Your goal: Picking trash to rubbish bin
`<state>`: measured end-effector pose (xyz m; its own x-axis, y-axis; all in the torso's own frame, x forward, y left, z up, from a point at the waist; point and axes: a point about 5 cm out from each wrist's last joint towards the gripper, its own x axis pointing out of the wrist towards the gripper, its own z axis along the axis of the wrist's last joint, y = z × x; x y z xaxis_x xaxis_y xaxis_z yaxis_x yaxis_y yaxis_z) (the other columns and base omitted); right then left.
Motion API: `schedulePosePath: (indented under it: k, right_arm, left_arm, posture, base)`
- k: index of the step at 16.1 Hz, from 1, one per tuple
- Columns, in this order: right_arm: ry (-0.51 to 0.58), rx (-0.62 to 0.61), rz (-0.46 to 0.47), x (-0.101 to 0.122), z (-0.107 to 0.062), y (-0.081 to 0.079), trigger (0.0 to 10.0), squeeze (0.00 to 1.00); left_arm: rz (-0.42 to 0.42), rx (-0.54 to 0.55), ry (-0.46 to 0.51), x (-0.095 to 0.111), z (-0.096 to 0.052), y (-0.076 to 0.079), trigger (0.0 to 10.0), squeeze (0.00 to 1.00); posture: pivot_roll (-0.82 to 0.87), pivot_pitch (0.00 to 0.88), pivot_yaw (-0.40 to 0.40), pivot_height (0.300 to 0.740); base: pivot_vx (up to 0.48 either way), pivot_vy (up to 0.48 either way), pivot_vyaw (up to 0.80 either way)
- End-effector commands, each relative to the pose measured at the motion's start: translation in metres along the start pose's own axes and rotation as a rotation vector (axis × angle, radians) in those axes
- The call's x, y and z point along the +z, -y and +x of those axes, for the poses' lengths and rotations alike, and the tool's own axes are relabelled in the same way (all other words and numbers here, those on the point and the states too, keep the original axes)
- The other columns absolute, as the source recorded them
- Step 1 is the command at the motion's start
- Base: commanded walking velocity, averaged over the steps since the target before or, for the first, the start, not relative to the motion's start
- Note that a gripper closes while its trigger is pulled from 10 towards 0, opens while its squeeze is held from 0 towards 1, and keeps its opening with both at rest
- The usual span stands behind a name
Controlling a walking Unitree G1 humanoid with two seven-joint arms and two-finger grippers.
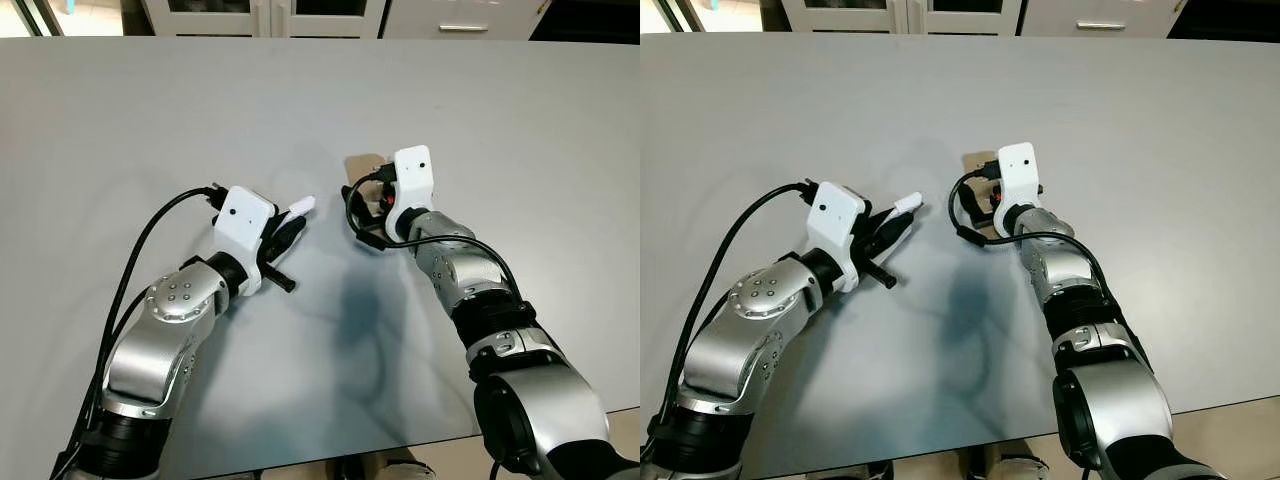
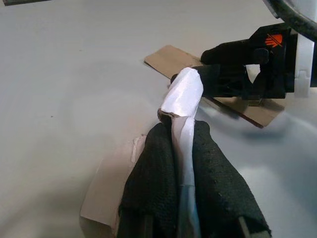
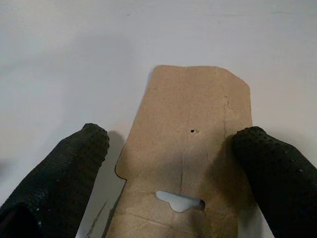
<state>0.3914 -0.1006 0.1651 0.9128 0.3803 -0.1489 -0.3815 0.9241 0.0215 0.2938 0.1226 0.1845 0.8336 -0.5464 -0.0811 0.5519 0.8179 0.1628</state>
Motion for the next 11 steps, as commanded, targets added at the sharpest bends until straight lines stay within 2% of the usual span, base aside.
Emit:
schedulePosePath:
  k: [1, 8, 11]
  right_arm:
    - [-0.027, 0.018, -0.010, -0.007, 0.000, -0.001, 10.0, 0.00]
    - [-0.082, 0.046, -0.030, -0.021, -0.001, -0.004, 10.0, 0.00]
    - [-0.176, 0.033, -0.047, -0.041, -0.005, -0.002, 10.0, 0.00]
  left_arm:
    - [-0.004, -0.027, 0.012, 0.003, -0.002, 0.005, 10.0, 0.00]
    - [-0.005, -0.036, 0.011, 0.003, -0.002, 0.006, 10.0, 0.00]
    - [-0.005, -0.041, 0.009, 0.002, -0.002, 0.007, 10.0, 0.00]
  posture:
    - [0.06, 0.254, -0.090, 0.740]
    - [0.06, 0.251, -0.091, 0.740]
    - [0.06, 0.251, -0.090, 0.740]
  base:
    - [0.000, 0.000, 0.00]
    - [0.000, 0.000, 0.00]
    - [0.000, 0.000, 0.00]
